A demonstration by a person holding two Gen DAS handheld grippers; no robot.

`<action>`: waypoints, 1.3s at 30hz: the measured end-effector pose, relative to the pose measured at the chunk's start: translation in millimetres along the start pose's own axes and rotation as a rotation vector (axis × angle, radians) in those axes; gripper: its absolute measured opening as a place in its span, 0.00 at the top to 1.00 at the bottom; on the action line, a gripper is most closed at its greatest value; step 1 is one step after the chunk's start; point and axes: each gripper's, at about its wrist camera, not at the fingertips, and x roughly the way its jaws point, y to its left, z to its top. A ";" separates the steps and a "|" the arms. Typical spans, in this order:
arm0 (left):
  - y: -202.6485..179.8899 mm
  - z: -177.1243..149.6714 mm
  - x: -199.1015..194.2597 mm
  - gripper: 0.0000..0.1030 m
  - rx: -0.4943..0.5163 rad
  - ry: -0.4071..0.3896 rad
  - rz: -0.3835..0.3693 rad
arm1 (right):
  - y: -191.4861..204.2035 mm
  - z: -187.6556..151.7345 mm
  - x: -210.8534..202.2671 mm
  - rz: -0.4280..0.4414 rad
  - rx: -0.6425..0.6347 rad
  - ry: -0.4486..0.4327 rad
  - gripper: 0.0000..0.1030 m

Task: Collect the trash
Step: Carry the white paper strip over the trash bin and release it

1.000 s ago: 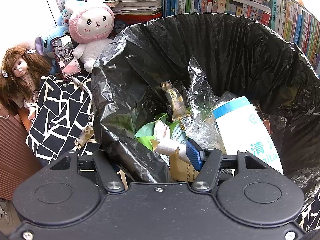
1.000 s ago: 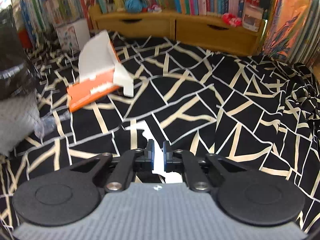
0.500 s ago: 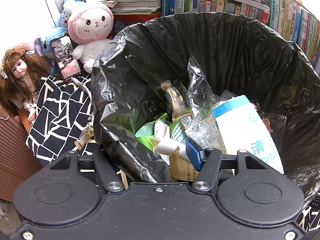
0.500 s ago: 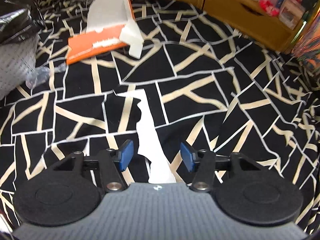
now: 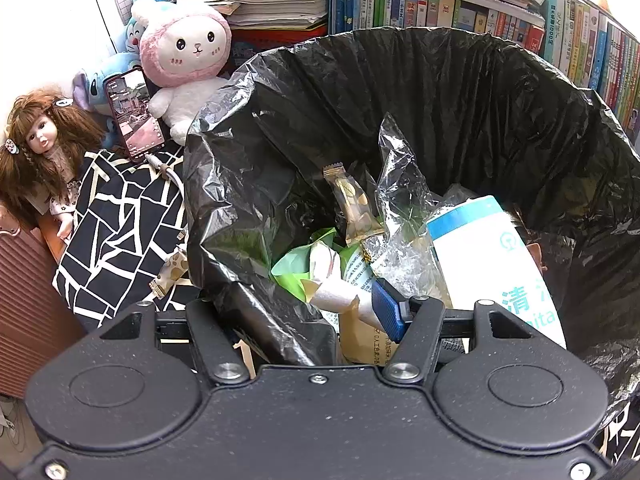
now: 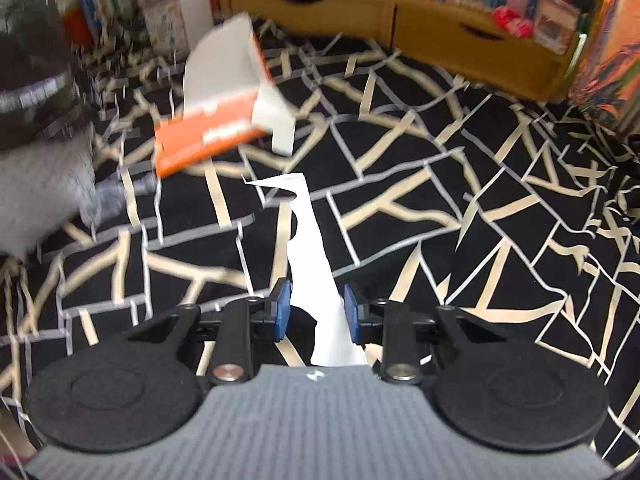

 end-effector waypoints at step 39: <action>0.1 -1.8 1.8 0.42 -0.008 -0.005 -0.017 | 208.9 136.3 -114.7 0.618 -0.115 -0.362 0.52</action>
